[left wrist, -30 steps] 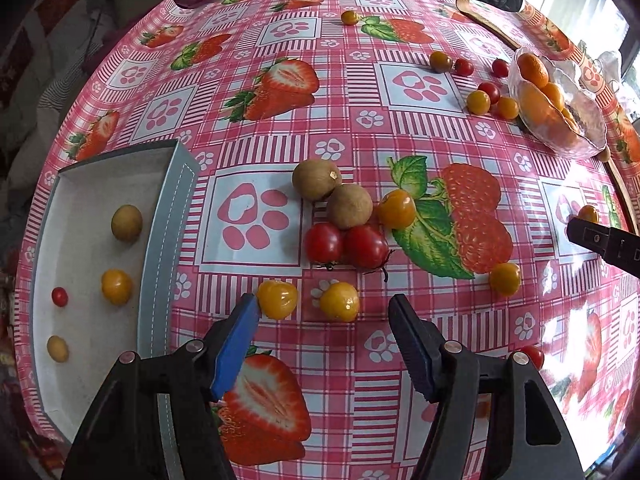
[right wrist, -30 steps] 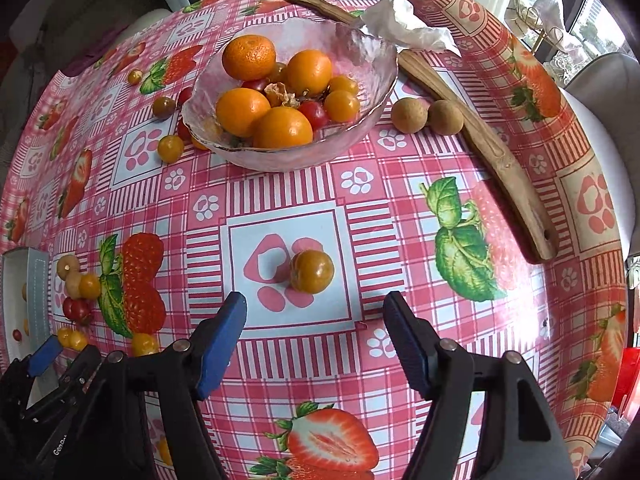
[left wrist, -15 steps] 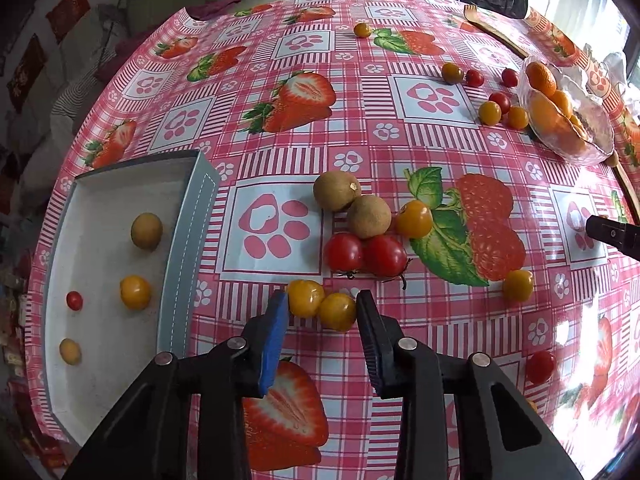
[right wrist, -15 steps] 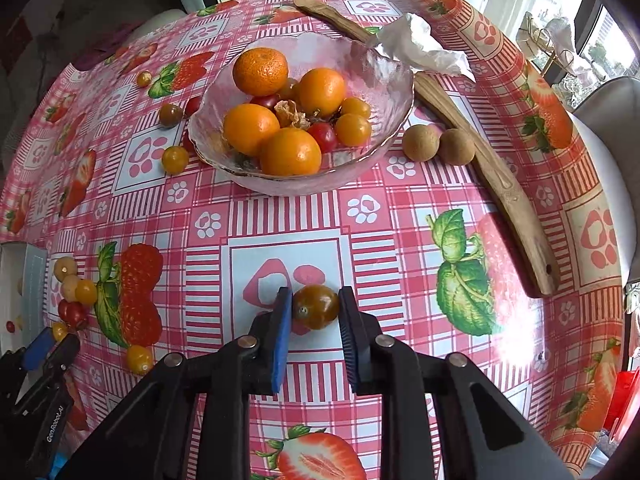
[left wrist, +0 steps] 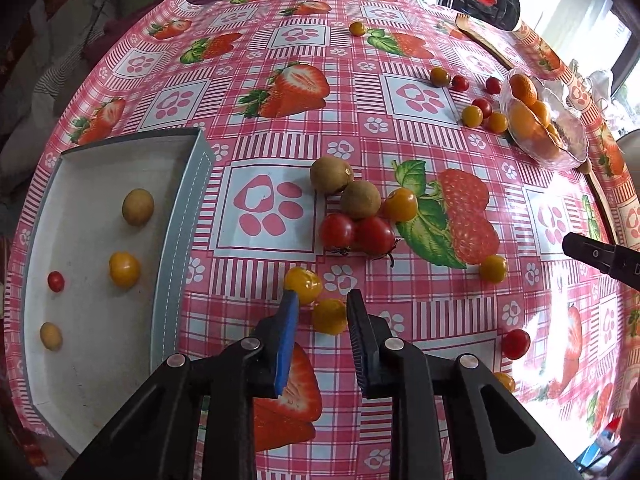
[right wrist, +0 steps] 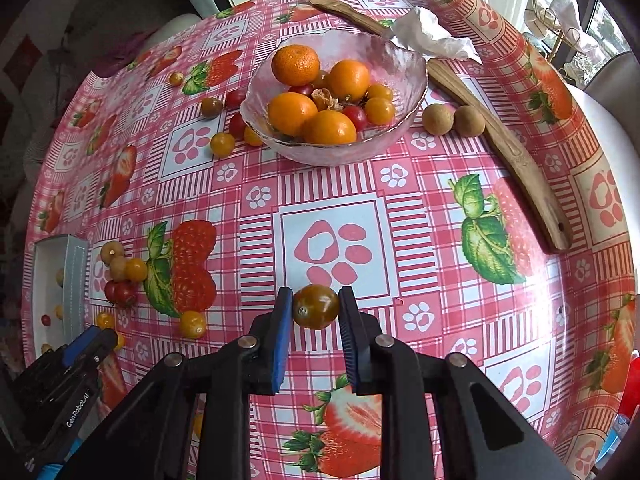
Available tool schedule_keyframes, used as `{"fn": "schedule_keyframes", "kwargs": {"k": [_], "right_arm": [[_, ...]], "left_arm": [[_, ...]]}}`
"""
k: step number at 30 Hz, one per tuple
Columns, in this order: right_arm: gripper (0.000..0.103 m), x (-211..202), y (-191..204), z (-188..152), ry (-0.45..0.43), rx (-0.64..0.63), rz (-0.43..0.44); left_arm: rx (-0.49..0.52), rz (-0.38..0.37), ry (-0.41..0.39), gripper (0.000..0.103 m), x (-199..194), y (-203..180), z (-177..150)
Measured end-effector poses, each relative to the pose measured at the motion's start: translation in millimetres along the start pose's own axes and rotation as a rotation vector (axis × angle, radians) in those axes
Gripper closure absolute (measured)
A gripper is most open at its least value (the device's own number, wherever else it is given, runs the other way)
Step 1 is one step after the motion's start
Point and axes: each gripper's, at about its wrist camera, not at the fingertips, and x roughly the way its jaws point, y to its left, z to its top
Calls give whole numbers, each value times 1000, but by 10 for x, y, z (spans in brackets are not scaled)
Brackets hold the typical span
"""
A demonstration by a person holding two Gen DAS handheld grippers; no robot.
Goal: Organize fruits
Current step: 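Grasp a yellow tomato with the left tool while the right tool grasps a dark orange tomato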
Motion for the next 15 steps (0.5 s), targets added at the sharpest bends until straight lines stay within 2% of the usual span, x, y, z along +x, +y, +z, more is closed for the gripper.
{"fn": "schedule_keyframes", "kwargs": {"k": [6, 8, 10, 11, 15], "right_arm": [[78, 30, 115, -30, 21, -19, 15], [78, 26, 150, -33, 22, -23, 19], [78, 25, 192, -36, 22, -28, 21], [78, 25, 209, -39, 23, -29, 23], [78, -3, 247, -59, 24, -35, 30]], "left_arm": [[36, 58, -2, 76, 22, -81, -123], [7, 55, 23, 76, 61, -55, -203], [-6, 48, 4, 78, 44, -45, -260], [-6, 31, 0, 83, 36, -49, -267], [-19, -8, -4, 83, 13, -24, -256]]}}
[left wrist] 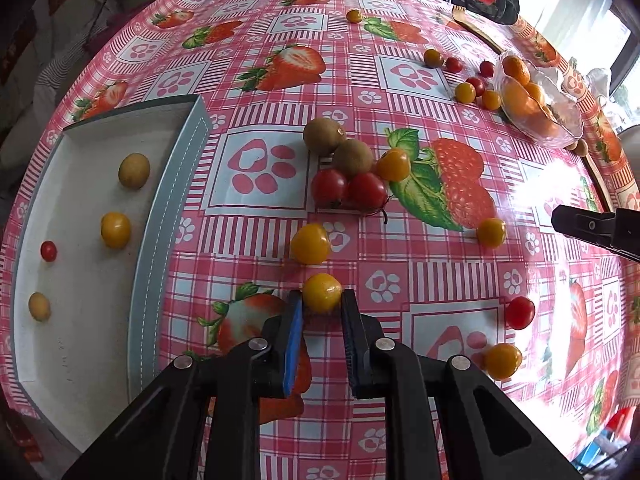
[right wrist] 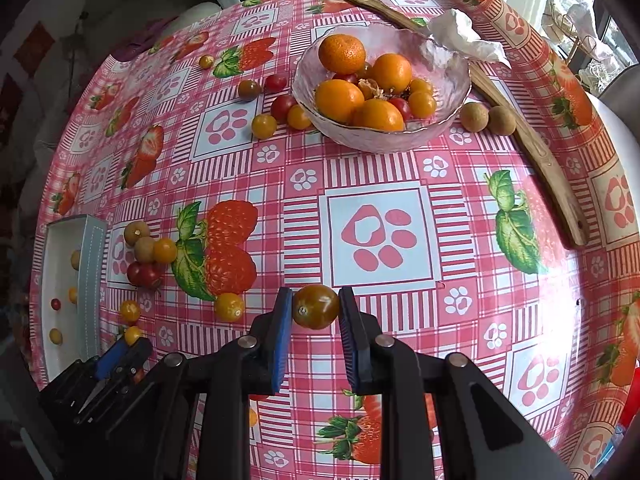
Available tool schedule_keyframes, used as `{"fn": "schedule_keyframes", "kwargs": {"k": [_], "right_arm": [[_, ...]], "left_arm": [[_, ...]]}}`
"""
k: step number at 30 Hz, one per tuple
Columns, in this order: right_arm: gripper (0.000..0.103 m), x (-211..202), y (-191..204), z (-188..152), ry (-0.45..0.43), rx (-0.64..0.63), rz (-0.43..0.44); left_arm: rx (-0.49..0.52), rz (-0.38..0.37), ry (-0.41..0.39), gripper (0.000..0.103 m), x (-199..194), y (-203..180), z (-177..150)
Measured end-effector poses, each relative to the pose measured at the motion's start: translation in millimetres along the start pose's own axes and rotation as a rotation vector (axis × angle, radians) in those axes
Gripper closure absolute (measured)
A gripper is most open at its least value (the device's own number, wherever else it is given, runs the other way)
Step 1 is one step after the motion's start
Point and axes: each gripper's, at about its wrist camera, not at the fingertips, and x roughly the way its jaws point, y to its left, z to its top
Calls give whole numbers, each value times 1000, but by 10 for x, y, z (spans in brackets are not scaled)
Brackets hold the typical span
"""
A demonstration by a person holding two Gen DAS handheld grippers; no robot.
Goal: Organize fruits
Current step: 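Grasp a yellow tomato with the left tool while the right tool grasps a dark orange tomato, then carry both tomatoes into the white tray and open both tools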
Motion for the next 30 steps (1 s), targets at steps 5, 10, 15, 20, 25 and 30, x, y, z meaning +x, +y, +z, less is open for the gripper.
{"fn": "schedule_keyframes", "kwargs": {"k": [5, 10, 15, 20, 25, 30], "right_arm": [[78, -47, 83, -23, 0, -12, 15], [78, -73, 263, -36, 4, -37, 38], [78, -86, 555, -59, 8, -88, 61], [78, -62, 939, -104, 22, -146, 89], [78, -8, 1424, -161, 46, -214, 138], [78, 74, 1950, -247, 86, -279, 197]], "left_arm": [[-31, -18, -13, 83, -123, 111, 62], [-50, -10, -32, 83, -271, 285, 75], [-93, 4, -49, 83, -406, 571, 55], [-142, 38, -67, 83, -518, 953, -30], [-202, 90, -71, 83, -585, 1403, -165], [-267, 148, -63, 83, -594, 1856, -309]]}}
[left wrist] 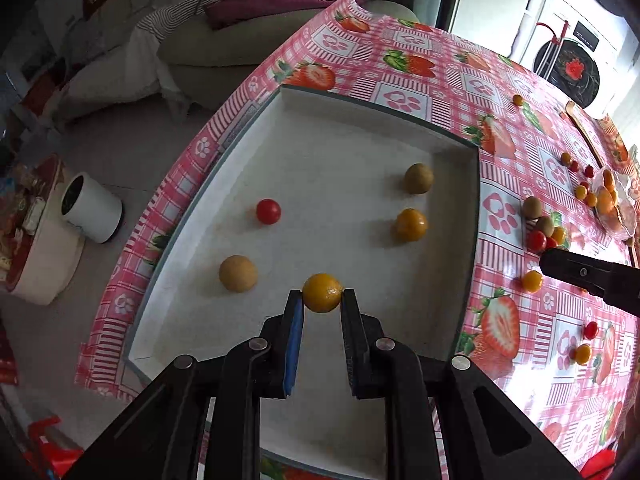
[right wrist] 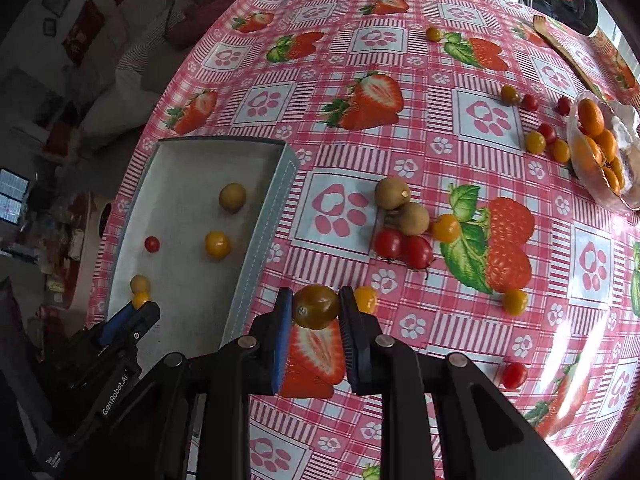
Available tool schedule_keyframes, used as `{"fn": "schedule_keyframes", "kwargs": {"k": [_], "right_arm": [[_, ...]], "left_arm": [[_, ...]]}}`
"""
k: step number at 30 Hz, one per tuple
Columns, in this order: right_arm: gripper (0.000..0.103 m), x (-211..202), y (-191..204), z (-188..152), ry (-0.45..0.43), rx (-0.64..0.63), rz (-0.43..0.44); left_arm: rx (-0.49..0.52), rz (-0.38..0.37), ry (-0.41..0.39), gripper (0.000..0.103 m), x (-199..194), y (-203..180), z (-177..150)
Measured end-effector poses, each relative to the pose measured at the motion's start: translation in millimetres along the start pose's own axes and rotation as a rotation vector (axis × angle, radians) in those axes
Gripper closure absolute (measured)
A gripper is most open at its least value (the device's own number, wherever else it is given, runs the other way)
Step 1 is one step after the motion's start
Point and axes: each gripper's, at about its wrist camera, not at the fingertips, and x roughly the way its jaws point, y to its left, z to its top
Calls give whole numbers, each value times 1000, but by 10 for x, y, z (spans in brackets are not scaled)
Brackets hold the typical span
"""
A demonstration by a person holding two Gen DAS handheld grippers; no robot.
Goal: Organize fruits
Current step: 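Carry both tomatoes into the white tray and open both tools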
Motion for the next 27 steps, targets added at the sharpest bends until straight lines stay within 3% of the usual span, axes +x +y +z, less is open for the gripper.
{"fn": "schedule_keyframes", "kwargs": {"k": [7, 12, 25, 27], "right_arm": [[78, 316, 635, 120, 62, -97, 67], [78, 624, 919, 123, 114, -153, 58], [77, 970, 1009, 100, 153, -167, -6], [73, 983, 1016, 106, 156, -163, -1]], "left_arm": [[-64, 60, 42, 83, 172, 452, -98], [-80, 65, 71, 83, 302, 564, -175], [-41, 56, 93, 82, 396, 562, -199], [-31, 60, 95, 82, 397, 538, -194]]}}
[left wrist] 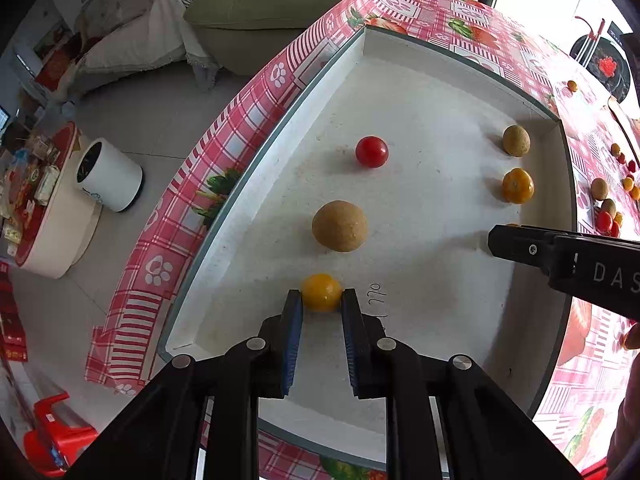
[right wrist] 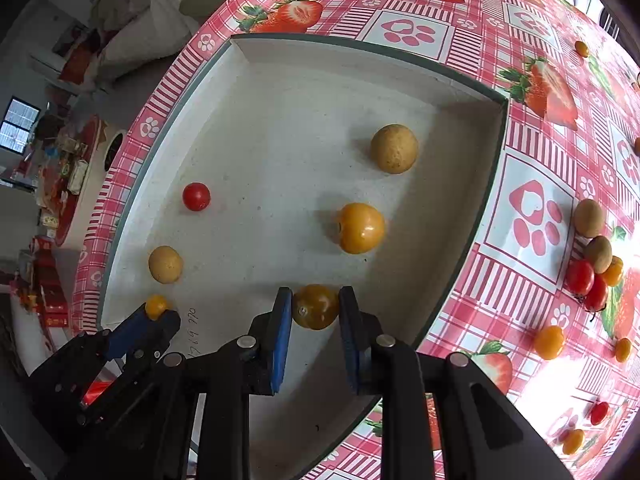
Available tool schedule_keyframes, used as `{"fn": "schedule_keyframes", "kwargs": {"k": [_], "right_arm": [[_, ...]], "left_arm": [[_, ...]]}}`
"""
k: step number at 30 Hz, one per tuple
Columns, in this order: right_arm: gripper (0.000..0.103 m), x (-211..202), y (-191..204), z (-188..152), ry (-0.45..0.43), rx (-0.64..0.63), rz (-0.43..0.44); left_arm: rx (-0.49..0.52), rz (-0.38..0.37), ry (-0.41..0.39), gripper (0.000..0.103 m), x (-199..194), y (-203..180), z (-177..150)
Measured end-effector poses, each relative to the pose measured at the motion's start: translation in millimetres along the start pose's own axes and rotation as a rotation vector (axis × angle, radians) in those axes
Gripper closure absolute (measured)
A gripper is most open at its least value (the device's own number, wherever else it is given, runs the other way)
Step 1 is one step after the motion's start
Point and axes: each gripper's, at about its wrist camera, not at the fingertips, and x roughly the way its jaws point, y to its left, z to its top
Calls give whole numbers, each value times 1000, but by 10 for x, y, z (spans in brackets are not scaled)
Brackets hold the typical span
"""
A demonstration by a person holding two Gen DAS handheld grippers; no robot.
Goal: Organize fruits
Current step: 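Carry both tomatoes into the white tray and open both tools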
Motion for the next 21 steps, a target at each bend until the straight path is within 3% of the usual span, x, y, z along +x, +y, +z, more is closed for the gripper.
{"fn": "schedule_keyframes", "kwargs": {"k": [1, 3, 12, 13, 15, 17, 21], "right_arm": [[69, -4, -6, 10, 2, 4, 9], [47, -34, -15, -2, -4, 13, 28], [33, -481, -134, -82, -115, 49, 80], [33, -531, -165, -111, -123, 58, 79], [28, -612, -257, -175, -135, 82, 77], [27, -688, -352, -232, -145, 109, 67], [27, -811, -632, -405, -163, 164, 26]], "left_arm": [[3, 2, 3, 82, -2, -8, 9], [4, 3, 9, 82, -9, -17, 18], [35, -14, 5, 81, -79, -32, 36], [38, -17, 5, 78, -84, -22, 38], [26, -20, -20, 16, -139, 3, 42], [17, -28, -97, 14, -268, 27, 44], [44, -13, -65, 14, -293, -59, 111]]}}
